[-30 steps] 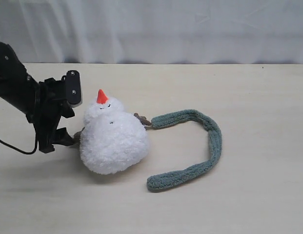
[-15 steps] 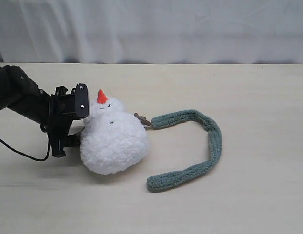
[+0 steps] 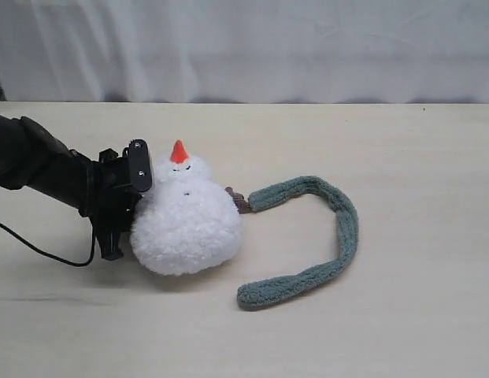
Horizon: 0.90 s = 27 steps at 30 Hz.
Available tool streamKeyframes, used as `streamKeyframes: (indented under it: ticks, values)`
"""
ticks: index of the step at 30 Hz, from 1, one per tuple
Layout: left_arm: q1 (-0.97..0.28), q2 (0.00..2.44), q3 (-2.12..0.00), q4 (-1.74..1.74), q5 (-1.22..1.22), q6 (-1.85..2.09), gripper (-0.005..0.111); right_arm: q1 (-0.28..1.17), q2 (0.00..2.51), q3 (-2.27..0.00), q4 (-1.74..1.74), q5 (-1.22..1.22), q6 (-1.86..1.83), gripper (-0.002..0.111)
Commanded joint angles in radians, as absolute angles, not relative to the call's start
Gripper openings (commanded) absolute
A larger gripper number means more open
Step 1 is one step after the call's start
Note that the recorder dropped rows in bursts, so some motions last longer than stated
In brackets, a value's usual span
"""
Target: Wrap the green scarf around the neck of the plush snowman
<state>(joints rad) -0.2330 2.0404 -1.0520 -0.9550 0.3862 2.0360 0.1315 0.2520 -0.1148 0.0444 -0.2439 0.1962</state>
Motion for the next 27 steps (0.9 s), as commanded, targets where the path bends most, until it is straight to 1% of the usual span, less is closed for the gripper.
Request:
streamKeyframes:
  ticks: [1, 2, 12, 19, 21, 24, 27]
  values:
    - [-0.234, 2.043, -1.048, -0.952, 0.378, 2.043, 0.002, 0.130, 0.255, -0.116, 0.038, -0.234, 0.195, 0.036]
    - [-0.234, 2.033, -1.048, -0.952, 0.371, 2.045, 0.000, 0.130, 0.255, -0.116, 0.038, -0.234, 0.195, 0.036]
    - [-0.242, 1.830, -1.048, -0.948, 0.357, 2.137, 0.000, 0.130, 0.255, -0.116, 0.037, -0.257, 0.198, 0.036]
    - [-0.315, 1.712, -1.048, -0.748, 0.329, 2.140, 0.000, 0.130, 0.255, -0.116, 0.035, -0.261, 0.220, 0.036]
    - [-0.357, 1.682, -1.048, -0.697, 0.285, 2.140, 0.000, 0.147, 0.255, -0.116, -0.006, -0.259, 0.259, 0.036]
    - [-0.431, 1.618, -1.048, -0.678, 0.157, 2.140, 0.000, 0.241, 0.255, -0.124, -0.070, -0.259, 0.301, 0.036]
    - [-0.490, 1.557, -1.048, -0.579, 0.111, 2.140, 0.000, 0.331, 0.295, -0.162, -0.068, -0.221, 0.301, 0.036]
